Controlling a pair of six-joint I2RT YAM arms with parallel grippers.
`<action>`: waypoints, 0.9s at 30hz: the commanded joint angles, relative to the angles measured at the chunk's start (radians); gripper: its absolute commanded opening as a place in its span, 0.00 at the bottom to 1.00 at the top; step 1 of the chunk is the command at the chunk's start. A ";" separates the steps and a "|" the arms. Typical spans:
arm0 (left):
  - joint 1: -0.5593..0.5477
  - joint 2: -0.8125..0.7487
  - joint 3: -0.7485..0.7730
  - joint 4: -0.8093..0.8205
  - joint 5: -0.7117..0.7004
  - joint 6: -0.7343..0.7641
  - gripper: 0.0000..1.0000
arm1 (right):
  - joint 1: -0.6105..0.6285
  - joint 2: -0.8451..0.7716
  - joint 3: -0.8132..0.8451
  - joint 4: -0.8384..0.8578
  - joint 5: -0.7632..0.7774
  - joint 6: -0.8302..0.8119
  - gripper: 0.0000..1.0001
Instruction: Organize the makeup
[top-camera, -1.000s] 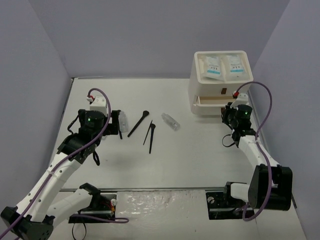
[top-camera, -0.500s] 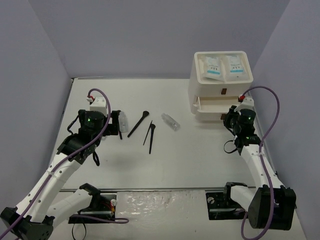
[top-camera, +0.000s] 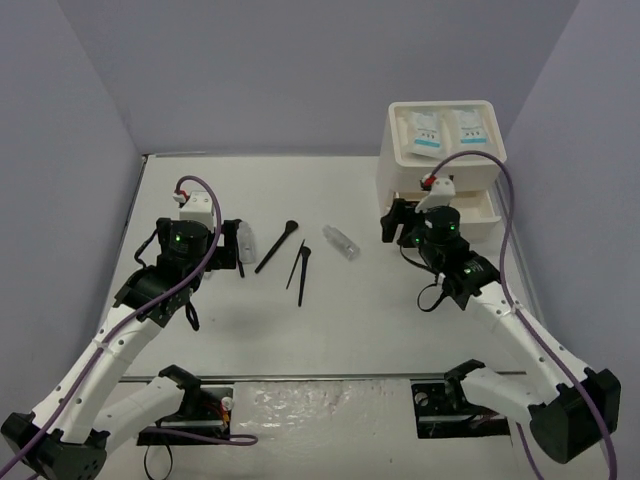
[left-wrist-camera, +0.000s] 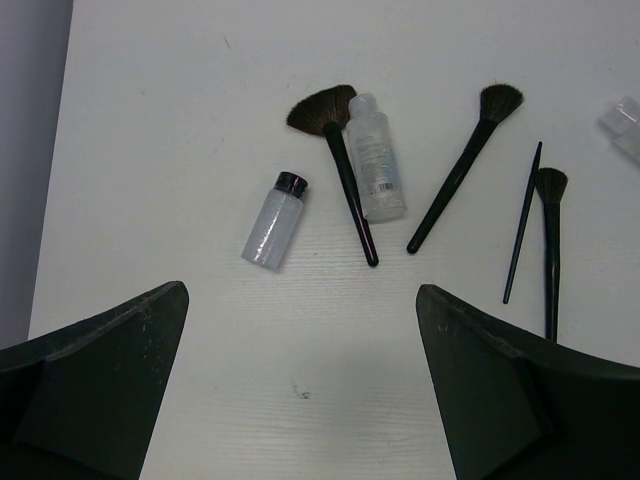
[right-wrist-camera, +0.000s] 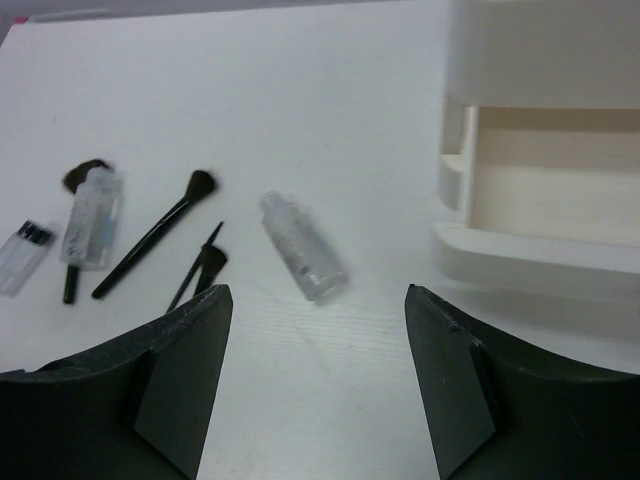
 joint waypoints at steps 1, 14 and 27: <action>0.008 -0.005 0.030 0.019 -0.016 -0.001 0.97 | 0.245 0.142 0.080 0.010 0.243 0.118 0.67; 0.010 -0.002 0.030 0.013 -0.028 -0.003 0.97 | 0.539 0.682 0.232 0.164 0.313 0.375 0.60; 0.011 -0.003 0.033 0.010 -0.026 -0.007 0.97 | 0.581 0.959 0.363 0.176 0.425 0.362 0.47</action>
